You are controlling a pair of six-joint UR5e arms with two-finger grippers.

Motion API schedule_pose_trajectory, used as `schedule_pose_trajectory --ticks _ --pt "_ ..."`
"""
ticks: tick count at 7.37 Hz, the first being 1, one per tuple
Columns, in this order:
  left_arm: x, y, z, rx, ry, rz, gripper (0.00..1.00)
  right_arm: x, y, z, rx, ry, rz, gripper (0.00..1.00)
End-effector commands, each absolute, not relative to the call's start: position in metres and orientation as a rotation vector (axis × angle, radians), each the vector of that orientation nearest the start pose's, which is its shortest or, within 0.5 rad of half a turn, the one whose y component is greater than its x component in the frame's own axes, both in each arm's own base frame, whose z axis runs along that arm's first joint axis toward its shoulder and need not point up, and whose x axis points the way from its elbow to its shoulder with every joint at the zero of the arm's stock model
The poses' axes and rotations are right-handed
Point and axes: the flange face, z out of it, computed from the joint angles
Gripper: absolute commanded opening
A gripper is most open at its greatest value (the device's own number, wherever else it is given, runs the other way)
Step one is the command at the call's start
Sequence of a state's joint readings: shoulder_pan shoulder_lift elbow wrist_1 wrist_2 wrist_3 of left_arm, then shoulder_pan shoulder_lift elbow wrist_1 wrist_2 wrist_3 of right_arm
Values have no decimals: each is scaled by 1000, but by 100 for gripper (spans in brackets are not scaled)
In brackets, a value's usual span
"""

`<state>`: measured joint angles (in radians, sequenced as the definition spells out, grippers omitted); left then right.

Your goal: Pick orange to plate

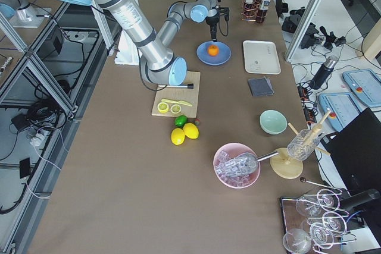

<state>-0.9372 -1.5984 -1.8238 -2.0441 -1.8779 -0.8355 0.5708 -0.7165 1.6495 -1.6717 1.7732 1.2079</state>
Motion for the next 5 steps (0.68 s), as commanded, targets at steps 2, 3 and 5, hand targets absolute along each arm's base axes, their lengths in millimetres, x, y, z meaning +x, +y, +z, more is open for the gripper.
schedule_pose_trajectory --ticks 2,3,5 --pt "62 -474 552 345 689 79 98 -315 -525 227 151 -745 -72 100" --pt "12 -472 563 342 697 85 98 -235 -552 290 149 -730 -167 100" --pt "-69 -466 579 293 665 173 98 -100 -568 409 108 -728 -225 100"
